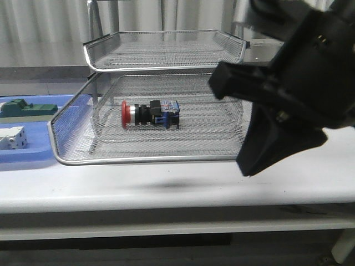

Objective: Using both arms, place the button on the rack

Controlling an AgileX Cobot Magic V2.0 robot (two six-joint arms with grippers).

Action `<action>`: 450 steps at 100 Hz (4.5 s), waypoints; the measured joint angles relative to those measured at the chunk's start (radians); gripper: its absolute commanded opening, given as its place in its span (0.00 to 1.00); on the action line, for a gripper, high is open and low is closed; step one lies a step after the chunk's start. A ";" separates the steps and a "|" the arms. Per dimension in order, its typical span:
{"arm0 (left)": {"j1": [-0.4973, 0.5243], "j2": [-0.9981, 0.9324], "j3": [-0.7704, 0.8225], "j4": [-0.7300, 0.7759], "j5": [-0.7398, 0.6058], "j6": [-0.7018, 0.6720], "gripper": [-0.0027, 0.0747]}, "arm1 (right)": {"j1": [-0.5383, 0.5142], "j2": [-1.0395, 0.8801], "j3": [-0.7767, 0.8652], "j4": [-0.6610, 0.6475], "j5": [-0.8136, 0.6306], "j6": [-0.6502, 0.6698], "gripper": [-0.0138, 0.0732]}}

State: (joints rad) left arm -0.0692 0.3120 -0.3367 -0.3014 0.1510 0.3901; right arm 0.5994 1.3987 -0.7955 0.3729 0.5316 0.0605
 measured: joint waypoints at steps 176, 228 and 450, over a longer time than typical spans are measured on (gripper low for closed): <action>0.000 0.000 0.000 0.000 0.000 0.000 0.01 | -0.035 0.500 -0.457 -0.166 -0.243 0.002 0.09; 0.000 0.000 0.000 0.000 0.000 0.000 0.01 | -0.053 0.470 -0.463 -0.171 -0.143 0.002 0.09; 0.000 0.000 0.000 0.000 0.000 0.000 0.01 | -0.375 -0.980 0.278 -0.350 -0.075 0.002 0.09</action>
State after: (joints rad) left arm -0.0692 0.3120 -0.3367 -0.3014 0.1510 0.3901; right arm 0.2242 0.4184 -0.5175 0.0225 0.4566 0.0622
